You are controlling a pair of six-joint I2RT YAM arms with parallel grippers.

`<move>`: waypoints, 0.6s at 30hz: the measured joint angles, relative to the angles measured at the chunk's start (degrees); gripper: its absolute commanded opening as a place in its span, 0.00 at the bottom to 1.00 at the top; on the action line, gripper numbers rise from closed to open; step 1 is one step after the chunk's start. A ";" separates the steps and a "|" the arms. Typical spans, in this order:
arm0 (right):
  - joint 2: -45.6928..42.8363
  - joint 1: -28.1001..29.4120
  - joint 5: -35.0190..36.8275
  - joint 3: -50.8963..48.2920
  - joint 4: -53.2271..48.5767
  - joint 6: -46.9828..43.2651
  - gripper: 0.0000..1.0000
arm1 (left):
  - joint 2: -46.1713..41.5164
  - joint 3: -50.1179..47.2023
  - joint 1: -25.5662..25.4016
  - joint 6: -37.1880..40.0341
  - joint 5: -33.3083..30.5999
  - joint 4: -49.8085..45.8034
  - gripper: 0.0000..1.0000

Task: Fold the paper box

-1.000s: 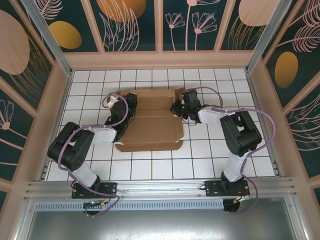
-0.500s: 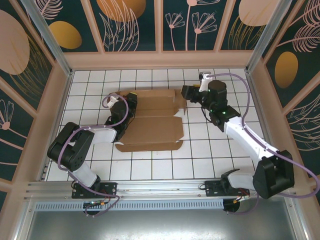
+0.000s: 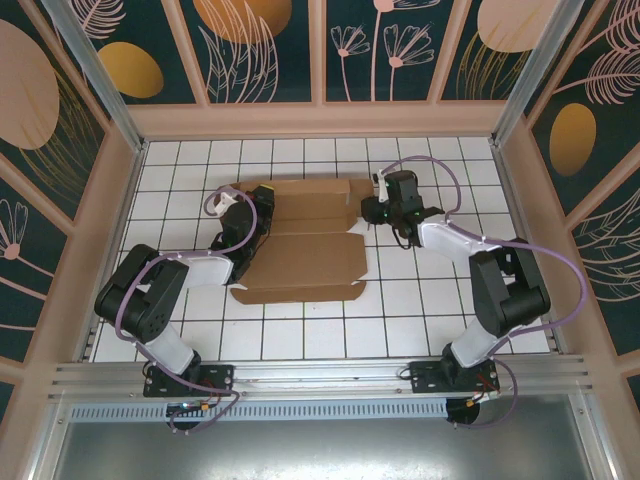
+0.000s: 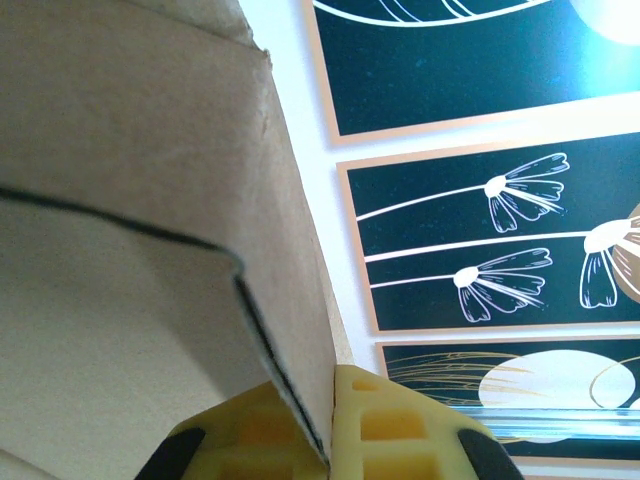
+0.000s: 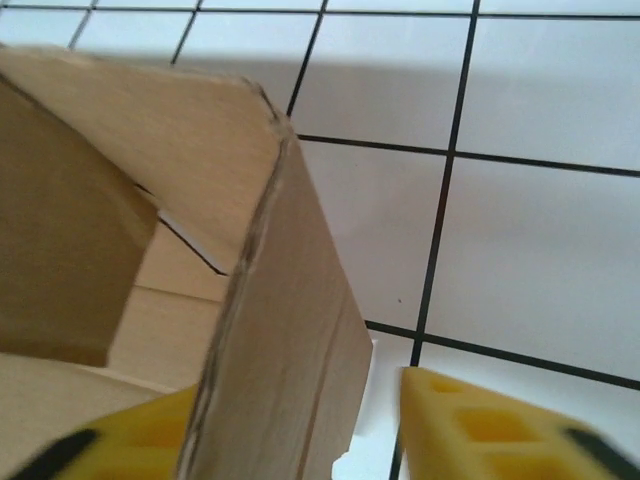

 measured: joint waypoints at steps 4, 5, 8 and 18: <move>2.47 0.04 0.09 3.80 -2.40 1.11 0.00 | -0.22 0.00 0.02 0.00 -0.44 -0.09 0.00; 2.49 0.13 0.04 4.35 -2.99 1.68 0.00 | -0.33 0.00 0.11 0.00 -0.57 -0.15 0.00; 2.47 1.07 0.24 5.57 -4.85 2.73 0.00 | -0.87 0.00 0.13 0.02 -1.46 -0.26 0.00; -0.15 4.04 -1.92 5.73 -9.31 9.27 0.00 | -1.07 0.00 0.50 0.22 -2.71 -0.44 0.00</move>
